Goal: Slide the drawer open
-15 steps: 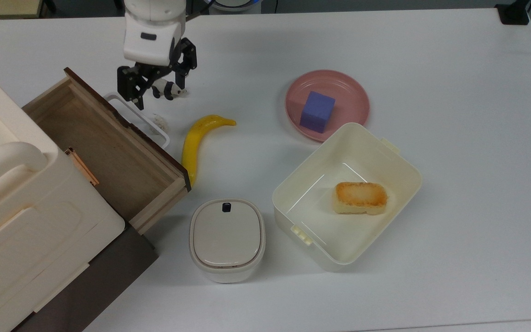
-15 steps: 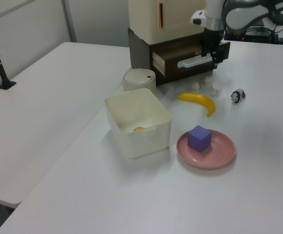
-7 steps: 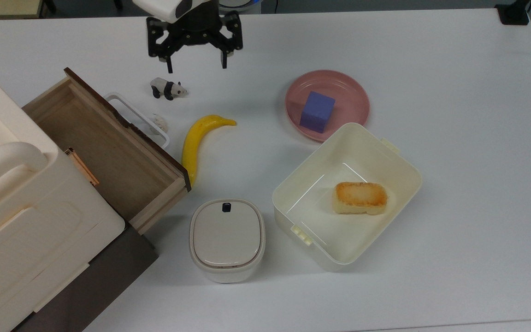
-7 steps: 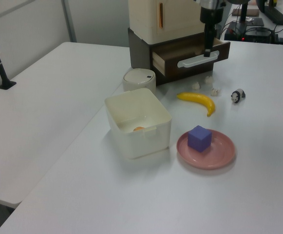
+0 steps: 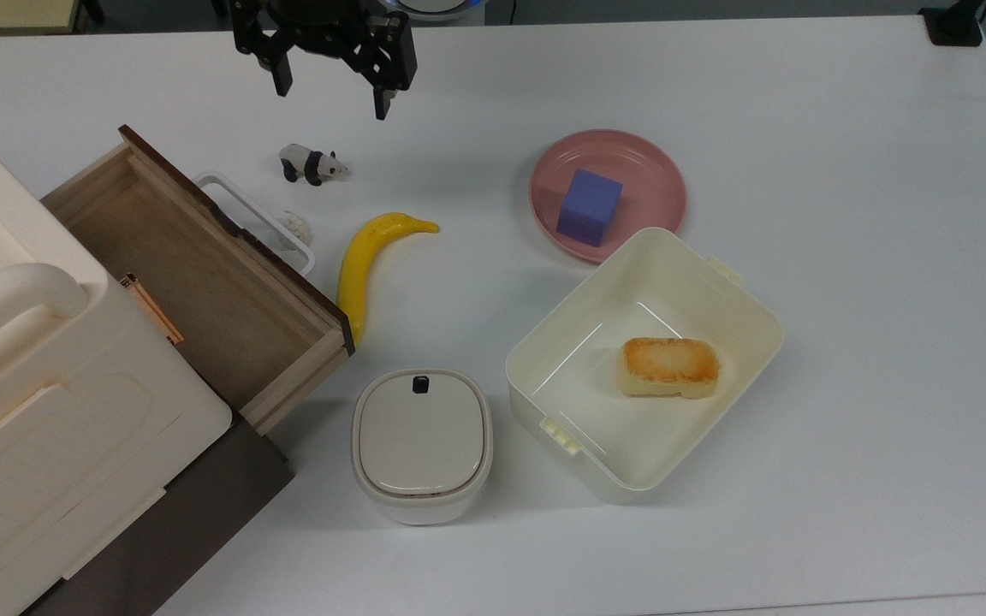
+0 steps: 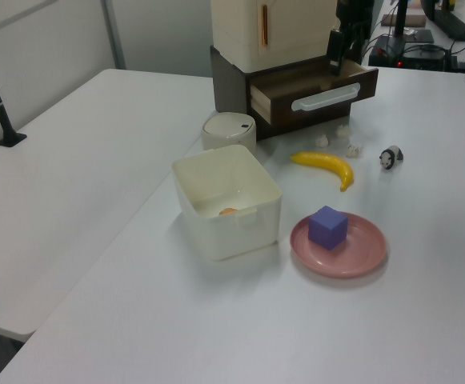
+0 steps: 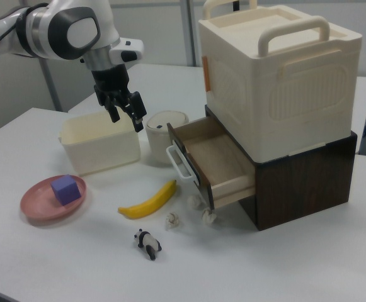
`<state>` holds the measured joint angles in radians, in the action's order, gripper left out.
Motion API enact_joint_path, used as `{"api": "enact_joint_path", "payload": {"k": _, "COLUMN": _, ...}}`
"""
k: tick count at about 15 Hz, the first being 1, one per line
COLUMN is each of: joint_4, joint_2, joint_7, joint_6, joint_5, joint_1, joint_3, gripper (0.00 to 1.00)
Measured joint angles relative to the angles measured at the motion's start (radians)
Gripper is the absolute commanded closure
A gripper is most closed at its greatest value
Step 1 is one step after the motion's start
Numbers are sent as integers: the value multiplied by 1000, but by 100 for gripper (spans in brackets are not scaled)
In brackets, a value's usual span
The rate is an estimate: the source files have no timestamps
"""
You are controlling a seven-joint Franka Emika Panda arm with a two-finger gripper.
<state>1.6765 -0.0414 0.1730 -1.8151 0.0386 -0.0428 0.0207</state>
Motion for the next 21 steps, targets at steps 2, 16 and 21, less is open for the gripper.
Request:
{"api": "enact_joint_path", "payload": {"k": 2, "joint_4": 0, "joint_2": -2, "joint_7": -90, "joint_6": 0, "joint_5": -56, "joint_1": -7, "joint_3": 0, "gripper": 0}}
{"api": "enact_joint_path", "payload": {"k": 16, "joint_4": 0, "joint_2": -24, "joint_7": -143, "joint_6": 12, "joint_5": -70, "joint_1": -6, "joint_3": -1, "gripper": 0}}
{"api": "enact_joint_path", "payload": {"k": 21, "joint_4": 0, "joint_2": -24, "joint_7": -143, "joint_6": 12, "joint_5": -70, "joint_1": -6, "joint_3": -1, "gripper": 0}}
